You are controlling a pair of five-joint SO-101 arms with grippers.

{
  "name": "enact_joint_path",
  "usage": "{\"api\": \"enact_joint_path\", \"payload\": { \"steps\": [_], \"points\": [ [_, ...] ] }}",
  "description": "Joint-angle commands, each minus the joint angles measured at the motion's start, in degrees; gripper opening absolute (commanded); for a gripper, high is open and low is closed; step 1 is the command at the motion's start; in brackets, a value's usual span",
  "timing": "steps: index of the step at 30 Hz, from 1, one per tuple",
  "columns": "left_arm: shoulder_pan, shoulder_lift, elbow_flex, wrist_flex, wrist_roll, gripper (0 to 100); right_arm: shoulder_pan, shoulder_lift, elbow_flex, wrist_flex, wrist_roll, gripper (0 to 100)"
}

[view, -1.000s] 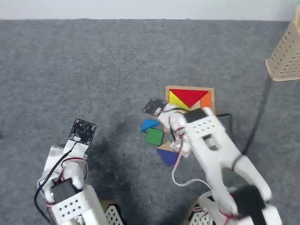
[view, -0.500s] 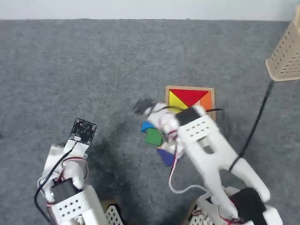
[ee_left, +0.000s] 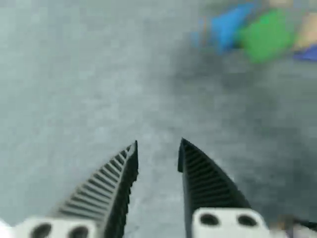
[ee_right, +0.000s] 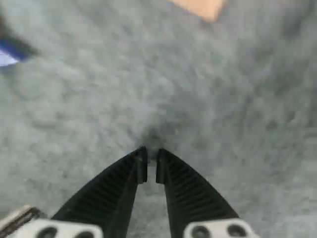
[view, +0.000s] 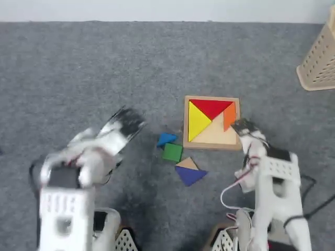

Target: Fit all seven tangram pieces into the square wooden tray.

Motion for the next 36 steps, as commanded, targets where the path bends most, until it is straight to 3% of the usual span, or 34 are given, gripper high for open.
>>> {"api": "enact_joint_path", "payload": {
  "steps": [1,6,15,19,26,36],
  "points": [
    [18.81,23.47,-15.16,1.85,5.36,13,5.41,-5.23,4.75,-4.70,0.79,4.6],
    [31.30,34.29,-14.99,-9.23,10.73,15,8.84,-9.54,7.91,-6.99,-2.02,4.6],
    [37.01,56.26,-14.55,-25.67,15.91,18,8.66,-12.26,9.58,-7.16,-2.29,4.6],
    [39.12,60.66,-14.99,-26.90,16.26,18,8.66,-12.26,9.58,-7.25,-2.29,4.6],
    [36.57,68.31,-19.12,-27.52,18.64,18,8.66,-12.26,9.58,-7.16,-2.29,4.6],
    [33.05,74.29,-25.19,-21.54,17.85,18,8.66,-12.26,9.58,-7.16,-2.29,4.6]
  ]
}}
